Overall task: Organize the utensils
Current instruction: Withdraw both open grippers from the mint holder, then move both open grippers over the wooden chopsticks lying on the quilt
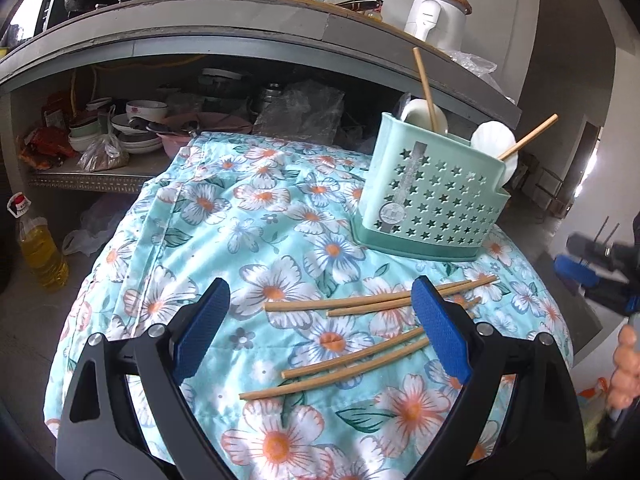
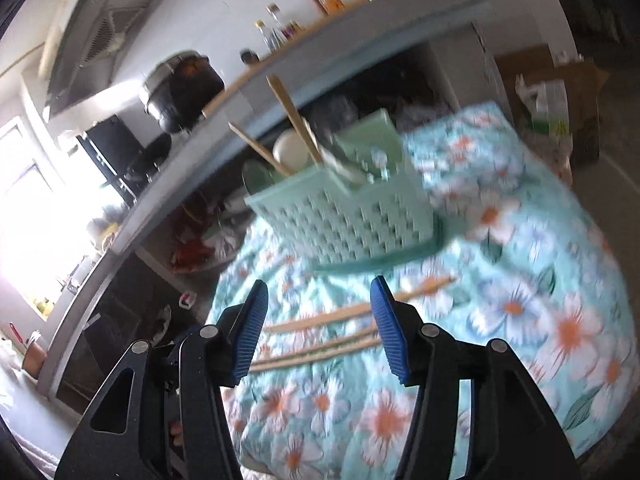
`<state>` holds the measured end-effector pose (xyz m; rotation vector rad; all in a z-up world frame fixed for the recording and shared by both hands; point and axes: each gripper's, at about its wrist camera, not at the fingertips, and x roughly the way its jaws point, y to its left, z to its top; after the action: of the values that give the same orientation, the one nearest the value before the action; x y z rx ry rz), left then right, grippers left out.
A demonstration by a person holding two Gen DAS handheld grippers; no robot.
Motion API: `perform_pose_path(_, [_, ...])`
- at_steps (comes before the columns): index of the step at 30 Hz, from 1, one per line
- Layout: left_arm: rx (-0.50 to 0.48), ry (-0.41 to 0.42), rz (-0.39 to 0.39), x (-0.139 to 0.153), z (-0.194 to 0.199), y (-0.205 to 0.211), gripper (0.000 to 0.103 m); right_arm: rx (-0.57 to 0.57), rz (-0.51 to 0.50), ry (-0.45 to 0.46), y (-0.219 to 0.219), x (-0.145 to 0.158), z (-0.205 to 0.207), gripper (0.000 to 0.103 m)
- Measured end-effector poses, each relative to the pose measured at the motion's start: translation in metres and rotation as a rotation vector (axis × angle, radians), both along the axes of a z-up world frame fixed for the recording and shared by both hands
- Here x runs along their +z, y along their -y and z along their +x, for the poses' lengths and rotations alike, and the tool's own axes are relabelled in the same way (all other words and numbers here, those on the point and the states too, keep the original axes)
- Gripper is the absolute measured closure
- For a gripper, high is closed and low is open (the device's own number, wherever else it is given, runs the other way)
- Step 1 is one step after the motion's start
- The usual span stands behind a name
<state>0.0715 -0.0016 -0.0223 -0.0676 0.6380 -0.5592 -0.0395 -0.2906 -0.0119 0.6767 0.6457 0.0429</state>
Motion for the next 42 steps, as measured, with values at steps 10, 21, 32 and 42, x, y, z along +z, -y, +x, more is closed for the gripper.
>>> perform_pose_path(10, [0.068,-0.045,0.030,-0.009,0.010,-0.009,0.015,0.075,0.120,-0.160,-0.022,-0.051,0.021,0.051])
perform_pose_path(21, [0.070,-0.053,0.035,-0.012,0.013,-0.008,0.015,0.055,0.184,-0.240,-0.025,-0.075,0.036,0.051])
perform_pose_path(32, [0.075,-0.055,0.008,-0.012,0.014,-0.014,0.015,-0.011,0.216,-0.233,-0.026,-0.087,0.048,0.051])
perform_pose_path(42, [0.073,-0.055,-0.010,-0.011,0.014,-0.018,0.015,-0.104,0.308,-0.219,-0.013,-0.095,0.056,0.060])
